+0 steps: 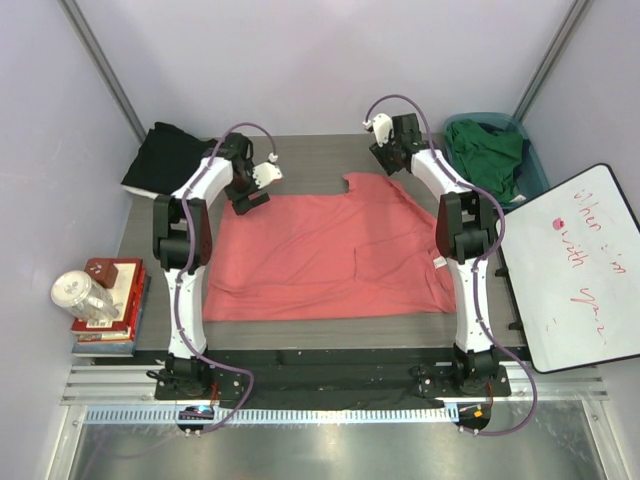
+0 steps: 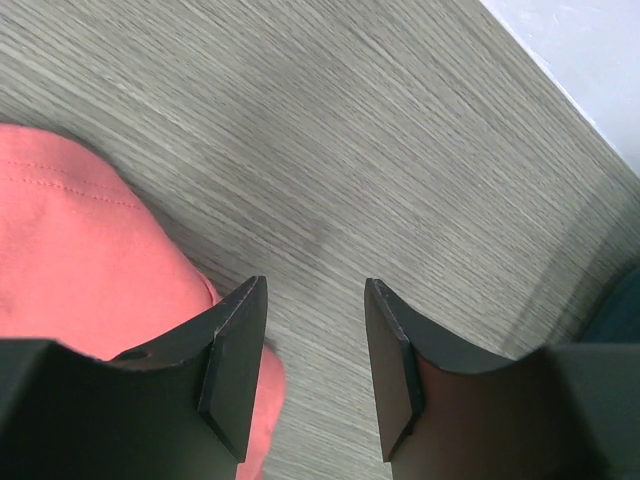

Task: Fold and stack the t-shirts
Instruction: Grap the side of the flattened tshirt furthest away from the robot with both arms

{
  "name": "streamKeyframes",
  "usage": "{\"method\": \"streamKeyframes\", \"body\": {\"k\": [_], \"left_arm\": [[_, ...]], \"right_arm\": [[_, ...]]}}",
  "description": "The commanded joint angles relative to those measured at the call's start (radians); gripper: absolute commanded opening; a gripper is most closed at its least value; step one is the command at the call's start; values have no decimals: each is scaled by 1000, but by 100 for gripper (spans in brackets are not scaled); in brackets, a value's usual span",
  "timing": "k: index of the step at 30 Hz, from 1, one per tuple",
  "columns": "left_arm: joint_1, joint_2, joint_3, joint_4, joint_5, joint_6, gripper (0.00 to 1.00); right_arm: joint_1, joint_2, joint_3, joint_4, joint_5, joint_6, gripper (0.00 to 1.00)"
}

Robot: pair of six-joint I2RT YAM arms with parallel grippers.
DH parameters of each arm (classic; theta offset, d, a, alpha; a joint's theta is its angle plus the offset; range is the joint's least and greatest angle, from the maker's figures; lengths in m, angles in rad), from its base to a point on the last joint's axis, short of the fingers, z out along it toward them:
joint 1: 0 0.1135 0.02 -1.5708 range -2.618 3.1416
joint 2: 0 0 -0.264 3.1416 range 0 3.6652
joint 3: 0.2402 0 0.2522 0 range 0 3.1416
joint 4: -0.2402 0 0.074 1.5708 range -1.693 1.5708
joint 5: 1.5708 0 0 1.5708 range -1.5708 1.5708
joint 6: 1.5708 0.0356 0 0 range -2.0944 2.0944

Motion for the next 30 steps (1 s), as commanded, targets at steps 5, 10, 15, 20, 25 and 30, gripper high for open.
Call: {"method": "streamKeyframes", "body": {"k": [5,10,15,20,25,30], "left_arm": [[-12,7,24,30,-29,6,89],[-14,15,27,34,-34,9,89],[-17,16,30,35,-34,12,89],[-17,10,22,34,-34,9,89],[-18,12,19,38,-34,4,89],[-18,9,21,43,-34,4,89]], "right_arm": [[18,-100,-55,38,-83,40,49],[29,-114,-70,32,-112,51,49],[30,-109,-84,26,-106,43,47],[30,-138,-84,26,-129,55,47],[32,-138,-102,19,-114,46,47],[32,-129,-153,19,-89,5,46]]}}
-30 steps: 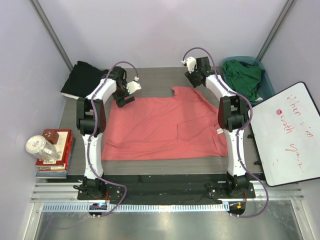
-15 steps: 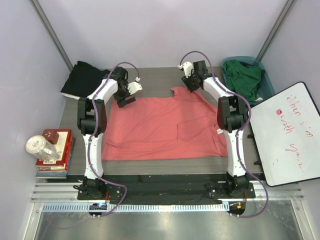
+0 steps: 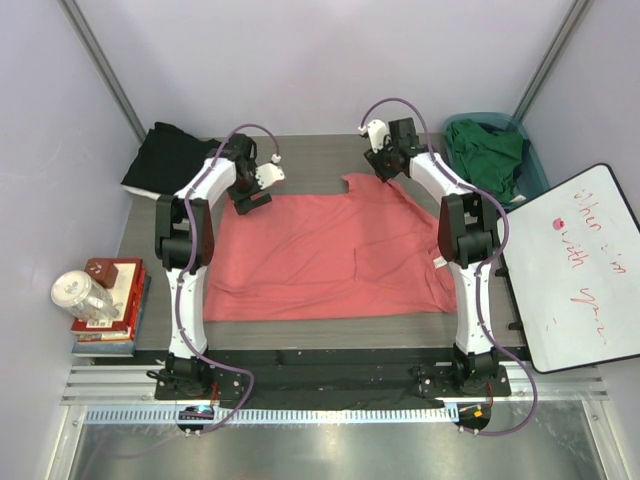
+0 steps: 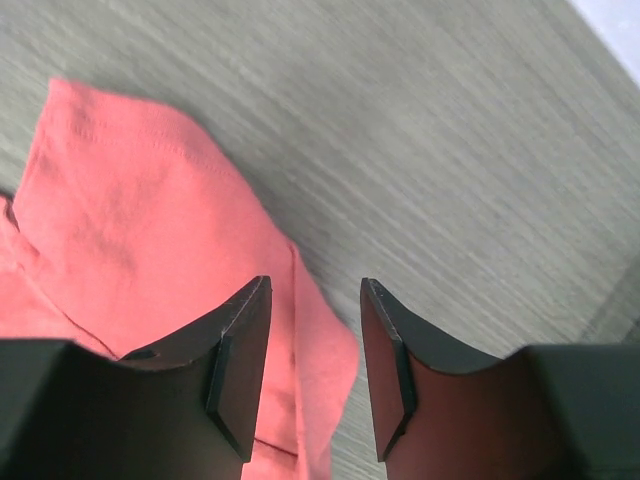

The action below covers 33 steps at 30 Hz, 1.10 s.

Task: Fold and stack the t-shirts
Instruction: Grap the side of the flattened tshirt furthest away from the robot with both arms

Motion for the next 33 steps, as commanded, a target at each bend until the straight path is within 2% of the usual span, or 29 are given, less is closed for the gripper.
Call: {"method": "streamKeyframes", "body": {"k": [1,10,19,22,23,26,33], "left_arm": [[-4,0,20,31,-2,6,89],[-4,0,20,37,-2,6,89],[-4,-16,-3,42,-2,-1,88],[-4,-20,-13,44,-2,0,88],[-4,-22,-14,47,-2,-1,88],[-5,-23,-15,47,0,-6,88],[-8,-28,-26,47,6,-17,89]], "right_arm": [[4,-49,-52,12,11,-30,46],[3,-41,-43,12,28,-22,44],[-6,-12,-43,16,83,-47,33],[-9,-10,-32,18,88,-51,22],[-9,-10,-29,18,89,-53,14],[-9,-21,-17,18,83,-51,1],[-8,-81,-17,47,97,-56,1]]}}
